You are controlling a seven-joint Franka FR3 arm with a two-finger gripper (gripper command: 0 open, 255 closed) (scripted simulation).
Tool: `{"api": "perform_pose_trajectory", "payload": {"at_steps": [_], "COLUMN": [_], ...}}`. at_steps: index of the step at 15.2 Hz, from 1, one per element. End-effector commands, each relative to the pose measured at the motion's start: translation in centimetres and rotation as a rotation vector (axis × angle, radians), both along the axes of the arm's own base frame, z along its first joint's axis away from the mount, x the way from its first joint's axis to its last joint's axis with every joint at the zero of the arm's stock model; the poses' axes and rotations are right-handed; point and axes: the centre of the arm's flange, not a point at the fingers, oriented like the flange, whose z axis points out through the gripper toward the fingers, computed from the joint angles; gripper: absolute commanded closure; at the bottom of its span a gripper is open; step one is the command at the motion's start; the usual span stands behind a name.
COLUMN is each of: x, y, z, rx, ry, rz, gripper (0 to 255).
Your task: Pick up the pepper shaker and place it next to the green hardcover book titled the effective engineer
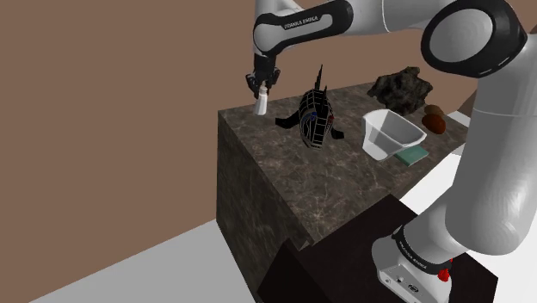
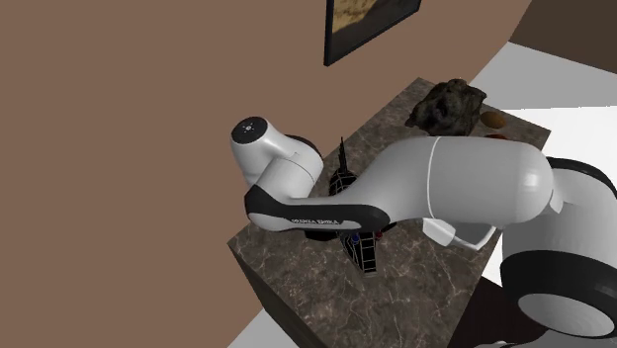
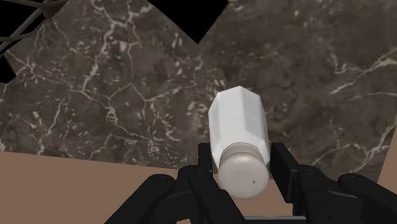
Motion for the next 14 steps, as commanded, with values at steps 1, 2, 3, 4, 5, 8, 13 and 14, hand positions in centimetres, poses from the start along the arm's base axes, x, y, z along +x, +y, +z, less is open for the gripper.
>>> {"api": "perform_pose_trajectory", "payload": {"at_steps": [1,2,3,4,5,8,13,14], "x": [0.1,0.1,0.1,0.1,0.1,0.1,0.1,0.1], "y": [0.0,0.0,0.0,0.0,0.0,0.0,0.0,0.0], "z": [1.0,1.5,2.0,2.5,3.1,4.7,7.3,7.8], "rx": [0.000,0.000,0.000,0.000,0.000,0.000,0.000,0.000], "ry": [0.000,0.000,0.000,0.000,0.000,0.000,0.000,0.000], "rz": [0.000,0.000,0.000,0.000,0.000,0.000,0.000,0.000], "gripper": [255,255,255,255,255,255,255,255]}}
